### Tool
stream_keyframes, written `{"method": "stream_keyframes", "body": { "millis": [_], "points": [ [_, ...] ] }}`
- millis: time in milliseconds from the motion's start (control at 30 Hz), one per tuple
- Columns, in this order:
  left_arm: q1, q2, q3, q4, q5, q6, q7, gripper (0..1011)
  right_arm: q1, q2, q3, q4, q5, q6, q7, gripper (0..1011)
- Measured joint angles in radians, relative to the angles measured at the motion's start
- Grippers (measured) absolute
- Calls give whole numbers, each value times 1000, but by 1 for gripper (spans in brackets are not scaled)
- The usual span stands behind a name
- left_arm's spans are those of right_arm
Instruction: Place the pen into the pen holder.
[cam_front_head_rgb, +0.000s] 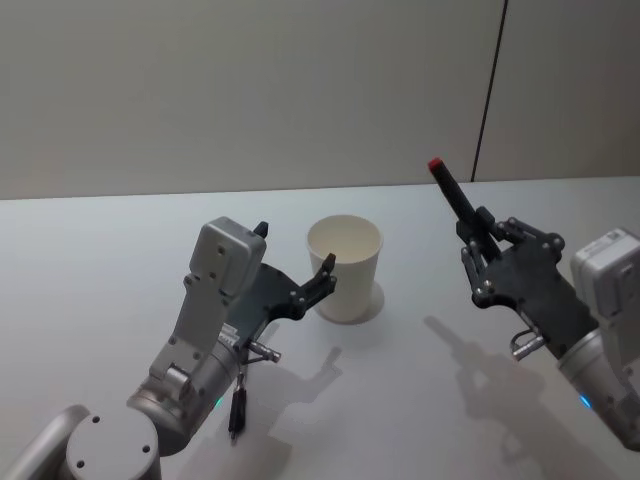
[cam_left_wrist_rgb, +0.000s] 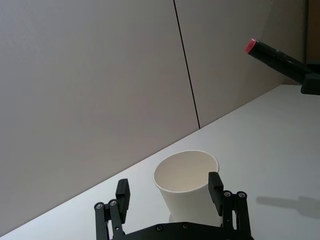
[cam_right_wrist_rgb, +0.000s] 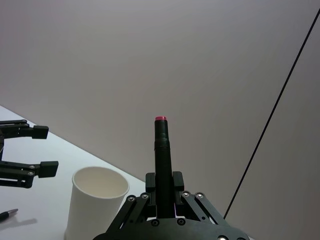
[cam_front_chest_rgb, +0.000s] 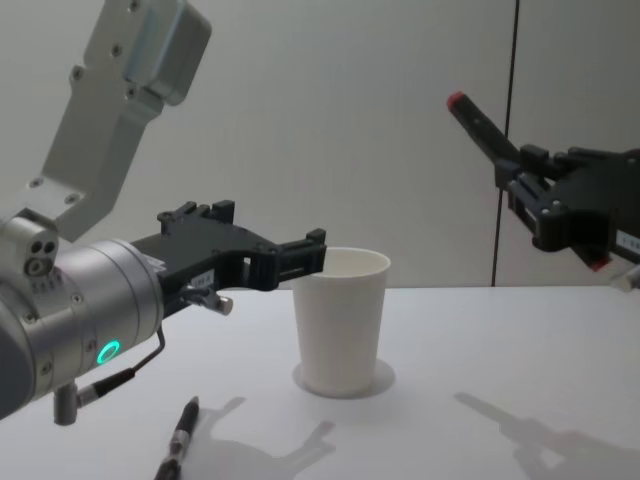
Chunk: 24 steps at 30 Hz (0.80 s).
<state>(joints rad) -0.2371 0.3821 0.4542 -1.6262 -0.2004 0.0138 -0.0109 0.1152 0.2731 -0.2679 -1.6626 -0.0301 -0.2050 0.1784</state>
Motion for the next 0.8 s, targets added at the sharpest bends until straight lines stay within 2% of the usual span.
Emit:
{"method": "stream_keyframes", "body": {
  "millis": [167,200,400,800],
  "points": [
    [0,0,0,0,0,0,0,1003,28,-3,7,49,12,-81,38,185],
    [0,0,0,0,0,0,0,1003,28,-3,7,49,12,-81,38,185],
    [0,0,0,0,0,0,0,1003,76,-11,15,126,58,-184,112,185],
    [0,0,0,0,0,0,0,1003,192,-38,25,297,124,-311,242,185]
  ]
}}
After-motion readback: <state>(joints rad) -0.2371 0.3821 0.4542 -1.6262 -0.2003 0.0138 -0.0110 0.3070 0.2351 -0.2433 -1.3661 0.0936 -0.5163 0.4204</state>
